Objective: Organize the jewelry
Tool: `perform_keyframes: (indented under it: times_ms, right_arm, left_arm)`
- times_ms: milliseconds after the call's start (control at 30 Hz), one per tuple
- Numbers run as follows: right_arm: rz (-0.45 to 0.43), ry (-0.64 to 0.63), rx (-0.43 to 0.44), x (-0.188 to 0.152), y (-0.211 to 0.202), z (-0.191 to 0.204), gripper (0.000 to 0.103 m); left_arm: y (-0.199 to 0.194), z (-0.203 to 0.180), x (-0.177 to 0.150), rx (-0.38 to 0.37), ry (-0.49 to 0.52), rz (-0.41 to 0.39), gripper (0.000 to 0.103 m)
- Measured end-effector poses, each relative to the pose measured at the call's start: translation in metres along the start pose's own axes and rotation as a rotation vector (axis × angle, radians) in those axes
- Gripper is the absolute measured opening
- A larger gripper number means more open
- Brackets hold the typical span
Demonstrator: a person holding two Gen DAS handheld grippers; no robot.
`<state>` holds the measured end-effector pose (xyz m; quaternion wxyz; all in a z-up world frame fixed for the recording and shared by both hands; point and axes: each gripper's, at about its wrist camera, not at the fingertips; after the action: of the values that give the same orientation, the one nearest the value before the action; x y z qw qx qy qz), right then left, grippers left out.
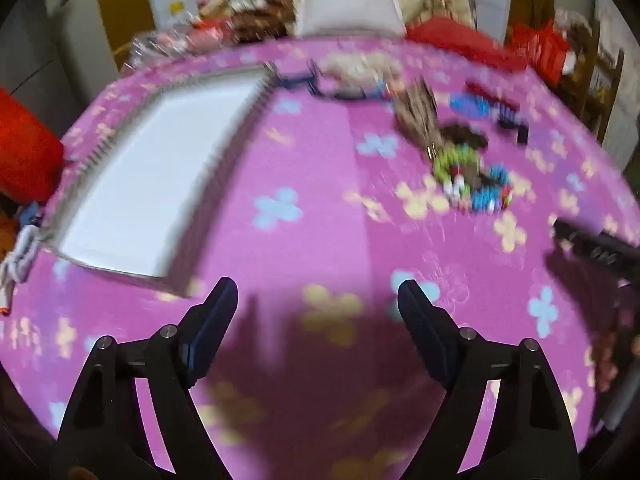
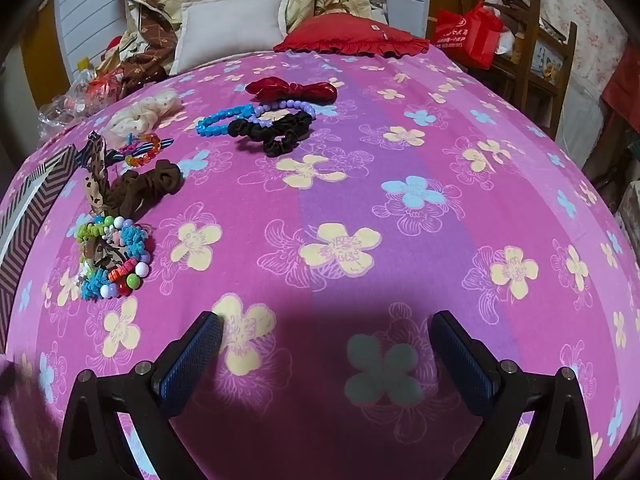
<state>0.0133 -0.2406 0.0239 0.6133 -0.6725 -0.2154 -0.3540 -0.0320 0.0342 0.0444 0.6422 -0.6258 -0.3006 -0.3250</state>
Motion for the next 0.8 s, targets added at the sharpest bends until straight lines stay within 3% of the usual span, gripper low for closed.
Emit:
perform_keyframes:
  times_ms: [133,433,633,700,800]
  right_arm:
    - [0.000,0.000,0.000,0.000,0.000,0.000,0.103]
    - [-0.001,0.000,0.000,0.000,-0.001,0.000,0.103]
    - [-0.001,0.000,0.001,0.000,0.000,0.000,0.103]
    - [-0.001,0.000,0.000,0.000,0.000,0.000,0.103]
    - [-0.001,0.000,0.001,0.000,-0.001,0.000,0.103]
  left_arm:
    - [-0.018,0.050,0.020,0.064,-0.030,-0.074,0.083]
    - [0.041,0.166,0.039,0.311,-0.147,0.048,0.083]
    - [0.063,0.182,0.018,0.448,-0.132,0.162,0.083]
    - [0.065,0.183,0.008,0.460,-0.155,0.213,0.083]
    - [0.055,0.185,-0.006,0.472,-0.209,0.219,0.083]
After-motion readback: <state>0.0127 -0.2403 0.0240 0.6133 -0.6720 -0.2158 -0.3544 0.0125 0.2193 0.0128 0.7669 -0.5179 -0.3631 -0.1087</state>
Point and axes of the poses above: each gripper's, at about its wrist camera, not at the fingertips, and y roughly the way its jaws point, z to its left, x to its top, and after that the axes turned 14 degrees about -z, right-handed
